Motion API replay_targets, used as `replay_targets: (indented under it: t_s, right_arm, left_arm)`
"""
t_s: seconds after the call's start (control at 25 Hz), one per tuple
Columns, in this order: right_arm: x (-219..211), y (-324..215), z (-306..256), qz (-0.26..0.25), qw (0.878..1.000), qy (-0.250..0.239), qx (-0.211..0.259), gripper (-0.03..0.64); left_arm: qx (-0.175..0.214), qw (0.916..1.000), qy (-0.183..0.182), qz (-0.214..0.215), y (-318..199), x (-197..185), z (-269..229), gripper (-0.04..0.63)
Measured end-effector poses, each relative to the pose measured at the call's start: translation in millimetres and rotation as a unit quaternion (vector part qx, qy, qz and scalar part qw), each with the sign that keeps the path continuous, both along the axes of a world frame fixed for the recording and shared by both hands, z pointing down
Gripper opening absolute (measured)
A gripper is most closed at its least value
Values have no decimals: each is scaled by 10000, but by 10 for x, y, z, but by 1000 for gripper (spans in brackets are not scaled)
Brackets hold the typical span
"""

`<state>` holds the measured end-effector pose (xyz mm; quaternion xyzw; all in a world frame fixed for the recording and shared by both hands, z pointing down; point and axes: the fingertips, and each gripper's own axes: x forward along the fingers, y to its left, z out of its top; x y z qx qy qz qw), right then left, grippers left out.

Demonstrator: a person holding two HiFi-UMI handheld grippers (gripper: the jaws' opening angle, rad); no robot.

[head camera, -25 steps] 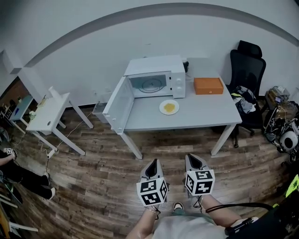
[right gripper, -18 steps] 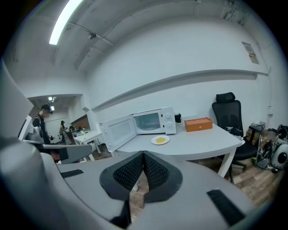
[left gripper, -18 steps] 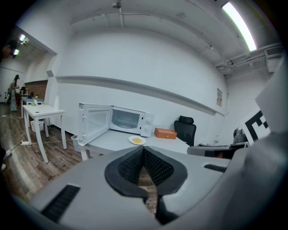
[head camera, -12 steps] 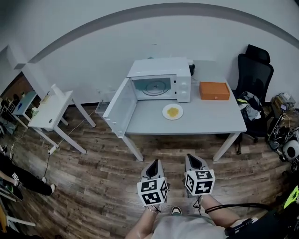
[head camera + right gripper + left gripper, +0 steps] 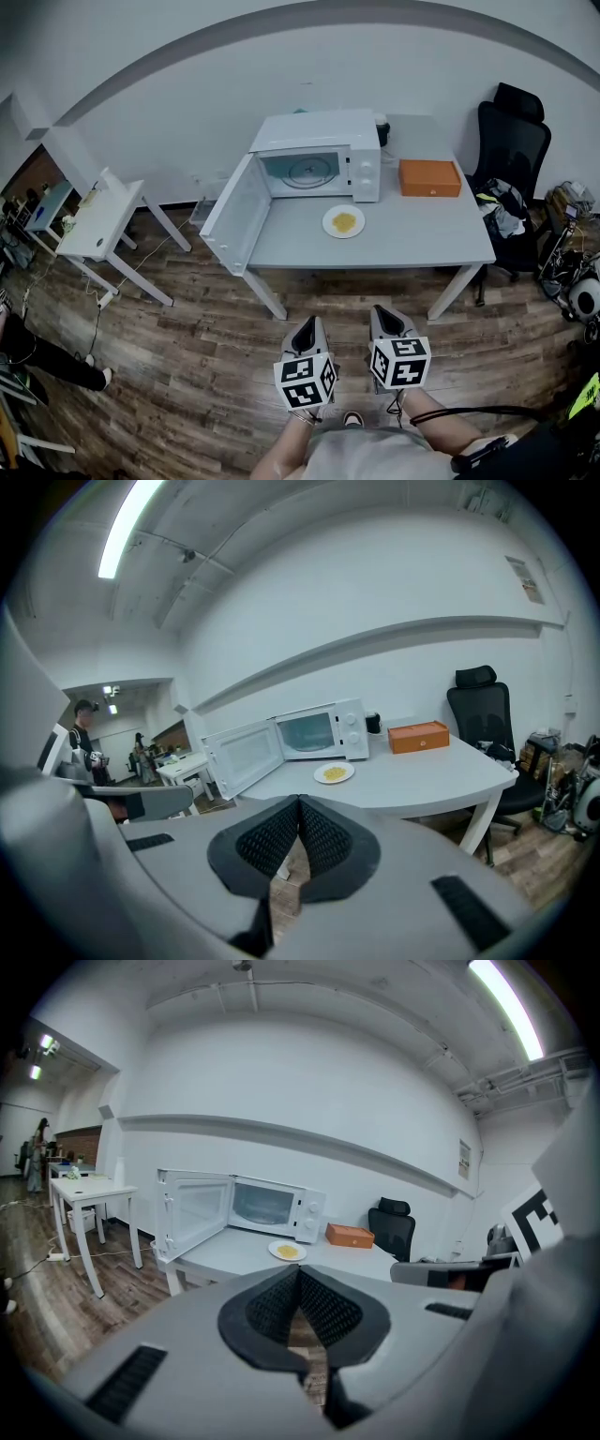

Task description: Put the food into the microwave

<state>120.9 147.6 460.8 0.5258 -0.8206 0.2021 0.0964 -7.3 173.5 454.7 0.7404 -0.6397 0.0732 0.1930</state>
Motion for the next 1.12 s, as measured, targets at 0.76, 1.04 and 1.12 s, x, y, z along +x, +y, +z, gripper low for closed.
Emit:
replay_targets:
  t_s: [0.76, 1.04, 1.12]
  right_arm:
    - [6, -273, 150, 9, 9999, -8, -146, 15]
    - [-117, -643, 165, 115, 9999, -61, -75, 15]
    - [-154, -780, 145, 143, 9999, -53, -40, 15]
  left_arm:
    - [-189, 9998, -24, -65, -227, -130, 200, 2]
    - [-152, 9998, -82, 115, -624, -232, 243, 3]
    - [-128, 9998, -69, 157, -780, -265, 227, 3]
